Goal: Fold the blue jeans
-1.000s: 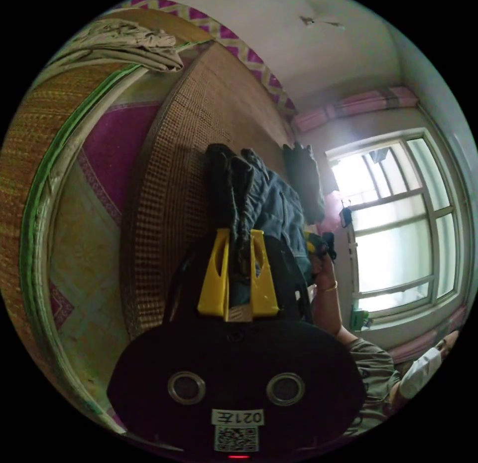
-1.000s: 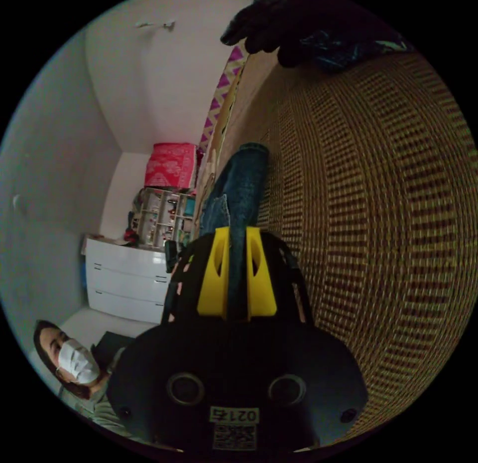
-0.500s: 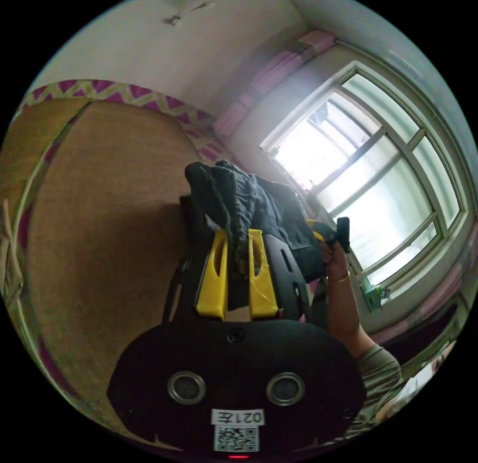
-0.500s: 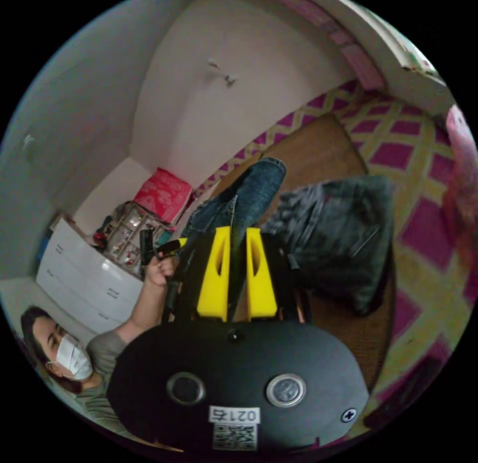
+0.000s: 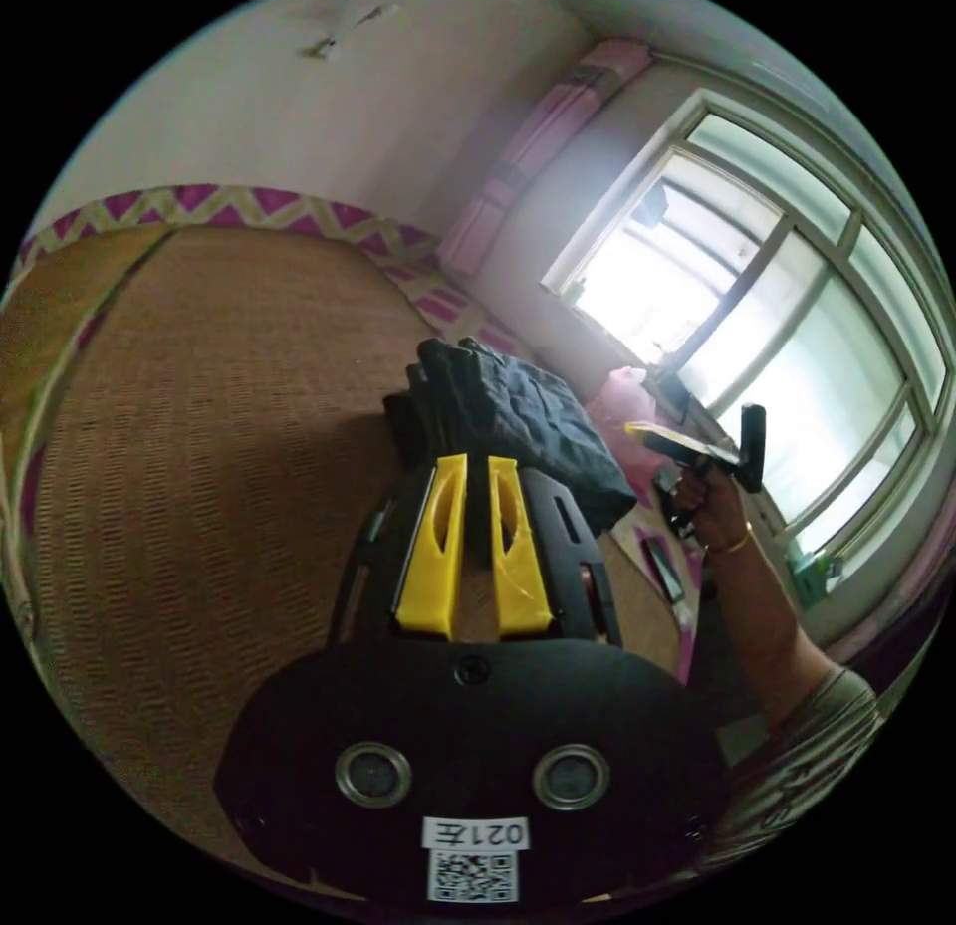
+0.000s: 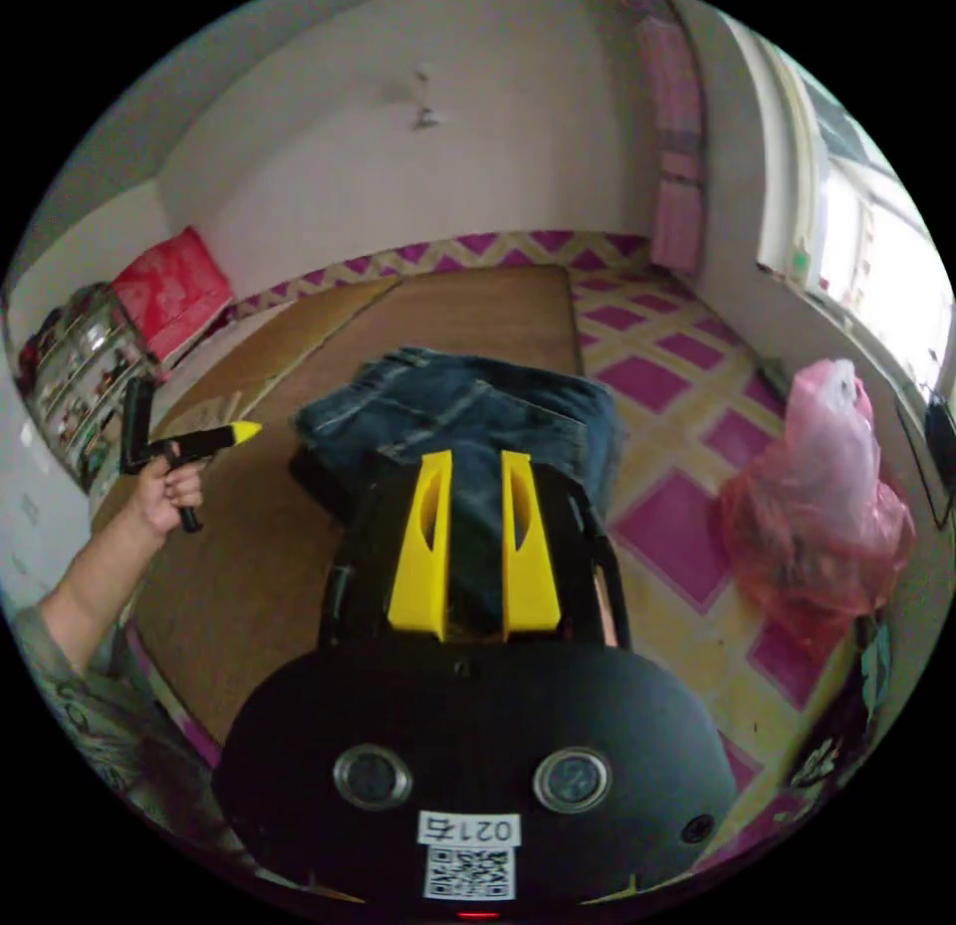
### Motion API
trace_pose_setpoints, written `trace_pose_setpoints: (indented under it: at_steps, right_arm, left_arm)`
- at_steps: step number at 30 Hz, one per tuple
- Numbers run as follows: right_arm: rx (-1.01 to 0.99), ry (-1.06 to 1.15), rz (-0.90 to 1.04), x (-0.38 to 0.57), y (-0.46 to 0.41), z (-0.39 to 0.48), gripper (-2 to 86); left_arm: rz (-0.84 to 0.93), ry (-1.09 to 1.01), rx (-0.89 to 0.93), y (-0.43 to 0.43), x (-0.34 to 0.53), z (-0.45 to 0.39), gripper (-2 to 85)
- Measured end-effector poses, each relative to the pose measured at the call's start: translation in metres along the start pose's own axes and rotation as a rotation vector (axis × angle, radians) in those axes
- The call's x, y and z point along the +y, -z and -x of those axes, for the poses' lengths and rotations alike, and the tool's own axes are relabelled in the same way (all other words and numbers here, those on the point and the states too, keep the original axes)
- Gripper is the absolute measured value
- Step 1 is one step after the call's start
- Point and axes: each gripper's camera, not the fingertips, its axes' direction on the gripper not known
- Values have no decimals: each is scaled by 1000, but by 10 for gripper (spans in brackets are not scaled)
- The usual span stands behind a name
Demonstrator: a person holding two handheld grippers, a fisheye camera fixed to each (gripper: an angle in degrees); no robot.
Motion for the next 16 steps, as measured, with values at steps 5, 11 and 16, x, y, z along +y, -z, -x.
trace_pose_setpoints:
  at_steps: [5, 11, 16]
  right_arm:
    - [-243, 349, 18, 80, -36, 170, 85]
    - [-358, 682, 24, 185, -121, 365, 112]
    - [-377, 869, -63, 238, -199, 501, 130]
  left_arm:
    - [4, -96, -262, 92, 75, -26, 27]
    - [-102, 15, -765, 221, 194, -11, -5]
    - [-17, 301, -810, 321, 294, 60, -9]
